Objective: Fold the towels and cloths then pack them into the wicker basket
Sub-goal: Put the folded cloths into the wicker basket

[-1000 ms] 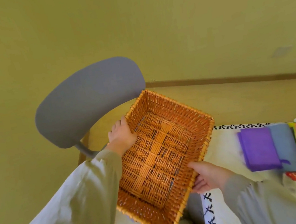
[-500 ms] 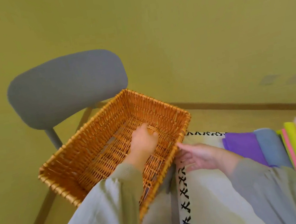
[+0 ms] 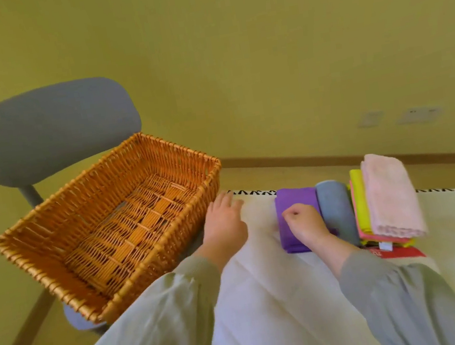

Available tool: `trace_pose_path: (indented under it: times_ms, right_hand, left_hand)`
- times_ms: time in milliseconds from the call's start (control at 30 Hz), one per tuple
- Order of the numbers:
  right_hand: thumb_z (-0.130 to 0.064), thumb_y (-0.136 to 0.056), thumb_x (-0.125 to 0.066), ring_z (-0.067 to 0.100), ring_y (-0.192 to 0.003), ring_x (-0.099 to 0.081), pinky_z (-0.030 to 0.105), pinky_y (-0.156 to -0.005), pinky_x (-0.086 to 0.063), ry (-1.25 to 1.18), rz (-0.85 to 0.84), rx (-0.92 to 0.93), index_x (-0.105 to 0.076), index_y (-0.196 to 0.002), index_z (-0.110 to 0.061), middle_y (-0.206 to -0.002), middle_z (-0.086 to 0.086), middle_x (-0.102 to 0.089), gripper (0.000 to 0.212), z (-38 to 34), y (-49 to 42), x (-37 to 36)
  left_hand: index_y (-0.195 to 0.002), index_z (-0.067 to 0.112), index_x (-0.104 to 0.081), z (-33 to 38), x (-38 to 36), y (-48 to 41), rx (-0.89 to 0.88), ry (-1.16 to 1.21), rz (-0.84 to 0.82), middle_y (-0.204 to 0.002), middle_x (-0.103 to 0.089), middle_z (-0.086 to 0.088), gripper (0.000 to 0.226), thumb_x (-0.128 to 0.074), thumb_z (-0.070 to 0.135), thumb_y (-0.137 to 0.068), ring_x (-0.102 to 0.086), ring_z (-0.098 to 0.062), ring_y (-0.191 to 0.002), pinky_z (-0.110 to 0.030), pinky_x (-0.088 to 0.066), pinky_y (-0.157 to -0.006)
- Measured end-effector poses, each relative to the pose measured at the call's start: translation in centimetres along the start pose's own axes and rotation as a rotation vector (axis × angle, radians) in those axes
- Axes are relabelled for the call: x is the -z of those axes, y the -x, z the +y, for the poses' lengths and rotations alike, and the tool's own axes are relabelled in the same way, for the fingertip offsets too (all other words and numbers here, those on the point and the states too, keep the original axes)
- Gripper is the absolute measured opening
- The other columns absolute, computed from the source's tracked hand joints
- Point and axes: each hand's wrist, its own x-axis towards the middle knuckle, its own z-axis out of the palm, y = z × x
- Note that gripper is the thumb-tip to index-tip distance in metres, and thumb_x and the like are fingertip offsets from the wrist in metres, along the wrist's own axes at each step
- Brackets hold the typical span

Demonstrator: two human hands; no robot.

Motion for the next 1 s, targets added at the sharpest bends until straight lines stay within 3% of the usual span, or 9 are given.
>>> trace_pose_path:
  times_ms: [133,233,333,400,567,767,867,933,1000]
  right_hand:
    - [-0.011,-0.089,-0.051,0.032,-0.107,-0.058,0.032,-0.089,-0.043,0.137,0.158,0.051,-0.068,-0.104,-0.007,-0.115,0.014,-0.063,0.022,2.7,-0.9,1.7]
    - [-0.013,-0.091,-0.049,0.031,-0.120,-0.052,0.031,-0.098,-0.040,0.287,0.005,-0.008,-0.059,-0.124,-0.007,-0.129,0.016,-0.057,0.035,4.4,-2.3,2.2]
    - [-0.014,-0.093,-0.046,0.027,-0.132,-0.043,0.030,-0.106,-0.034,0.350,-0.134,-0.063,-0.043,-0.140,-0.009,-0.143,0.012,-0.046,0.048,5.3,-3.1,2.2]
    - [-0.013,-0.092,-0.045,0.026,-0.134,-0.040,0.029,-0.108,-0.032,0.395,-0.192,-0.052,-0.038,-0.143,-0.009,-0.146,0.011,-0.042,0.052,5.4,-3.7,1.9]
    - [-0.008,-0.091,-0.044,0.025,-0.135,-0.039,0.030,-0.109,-0.032,0.424,-0.256,-0.095,-0.034,-0.146,-0.011,-0.149,0.008,-0.039,0.056,5.5,-3.8,1.1]
    - [-0.013,-0.091,-0.050,0.027,-0.126,-0.048,0.028,-0.103,-0.037,0.251,-0.198,-0.159,-0.045,-0.138,-0.010,-0.138,0.010,-0.051,0.048,5.0,-4.0,1.6]
    - [-0.011,-0.088,-0.052,0.028,-0.104,-0.060,0.033,-0.092,-0.044,0.040,-0.147,-0.162,-0.067,-0.106,-0.007,-0.107,0.014,-0.066,0.023,5.0,-4.1,1.9]
    - [-0.011,-0.088,-0.054,0.026,-0.080,-0.056,0.034,-0.074,-0.045,-0.134,-0.160,-0.197,-0.064,-0.081,-0.011,-0.081,0.013,-0.061,0.013,4.1,-3.6,1.8]
    - [-0.017,-0.089,-0.059,0.023,-0.078,-0.056,0.030,-0.071,-0.042,-0.275,-0.129,-0.208,-0.062,-0.078,-0.014,-0.079,0.007,-0.062,0.011,3.2,-3.1,1.4]
  left_hand:
    - [-0.139,0.012,-0.043,3.4,-3.3,-1.5,0.288,0.516,-0.197,-0.138,-0.049,-0.011,0.047,-0.046,0.011,-0.092,-0.050,-0.026,-0.122,-0.028,-0.041,-0.098]
    - [-0.140,0.006,-0.041,5.7,-6.1,-2.9,0.470,0.773,-0.366,-0.138,-0.049,-0.015,0.046,-0.044,0.015,-0.094,-0.051,-0.029,-0.120,-0.031,-0.042,-0.097]
    - [-0.128,0.004,-0.049,7.1,-8.6,-3.6,0.551,0.868,-0.514,-0.125,-0.057,-0.016,0.038,-0.042,0.021,-0.094,-0.055,-0.026,-0.096,-0.031,-0.044,-0.079]
    - [-0.120,0.002,-0.053,7.4,-9.8,-4.5,0.600,0.938,-0.488,-0.110,-0.060,-0.014,0.033,-0.045,0.021,-0.094,-0.054,-0.025,-0.088,-0.030,-0.045,-0.073]
    - [-0.095,0.007,-0.060,7.7,-11.3,-6.1,0.641,1.096,-0.311,-0.098,-0.064,-0.013,0.014,-0.065,0.008,-0.083,-0.060,-0.026,-0.089,-0.037,-0.051,-0.085]
    - [-0.084,0.003,-0.065,8.3,-10.9,-6.9,0.718,1.242,-0.309,-0.088,-0.064,-0.014,0.014,-0.071,0.009,-0.072,-0.061,-0.026,-0.082,-0.035,-0.052,-0.075]
    - [-0.078,0.007,-0.062,7.7,-9.4,-6.4,0.735,1.340,-0.277,-0.086,-0.064,-0.014,0.007,-0.067,0.013,-0.076,-0.060,-0.026,-0.078,-0.031,-0.050,-0.067]
    - [-0.086,0.007,-0.062,6.7,-8.4,-5.8,0.712,1.411,-0.268,-0.091,-0.066,-0.015,0.005,-0.062,0.011,-0.082,-0.062,-0.027,-0.078,-0.030,-0.051,-0.066]
    - [-0.096,0.006,-0.062,5.5,-7.1,-5.1,0.671,1.471,-0.274,-0.095,-0.067,-0.016,0.013,-0.060,0.011,-0.085,-0.063,-0.027,-0.079,-0.030,-0.051,-0.066]
